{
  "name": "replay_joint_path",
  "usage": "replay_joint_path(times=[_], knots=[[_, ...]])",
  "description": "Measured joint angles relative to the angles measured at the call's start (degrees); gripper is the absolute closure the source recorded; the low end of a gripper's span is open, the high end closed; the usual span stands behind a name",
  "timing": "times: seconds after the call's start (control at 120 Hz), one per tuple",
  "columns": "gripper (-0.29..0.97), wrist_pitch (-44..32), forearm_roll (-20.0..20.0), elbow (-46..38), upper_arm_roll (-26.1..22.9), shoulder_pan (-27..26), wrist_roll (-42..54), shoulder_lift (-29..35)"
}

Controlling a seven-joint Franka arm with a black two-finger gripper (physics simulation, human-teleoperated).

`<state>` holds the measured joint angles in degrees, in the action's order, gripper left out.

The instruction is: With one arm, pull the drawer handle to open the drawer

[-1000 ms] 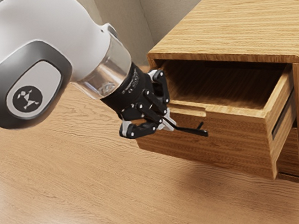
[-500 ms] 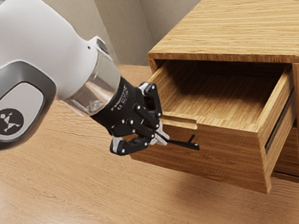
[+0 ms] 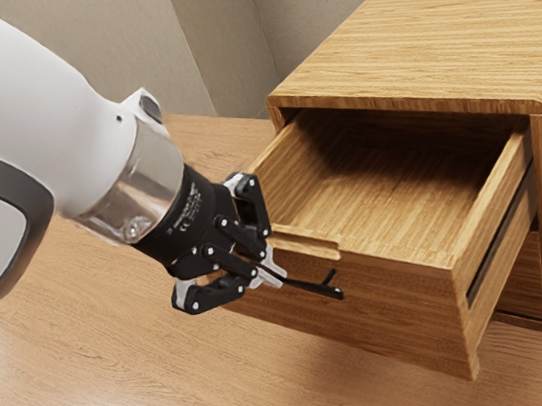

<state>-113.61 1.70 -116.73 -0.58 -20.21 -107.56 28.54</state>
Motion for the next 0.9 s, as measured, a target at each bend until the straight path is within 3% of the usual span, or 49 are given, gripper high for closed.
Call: replay_joint_path(times=[0.817,0.9], knots=[[0.79,-0.44,-0.07,-4.47,-2.45,0.59,-2.11,4.65],[0.64,-0.48,0.06,-4.53,-2.61,0.54,-2.26,4.97]])
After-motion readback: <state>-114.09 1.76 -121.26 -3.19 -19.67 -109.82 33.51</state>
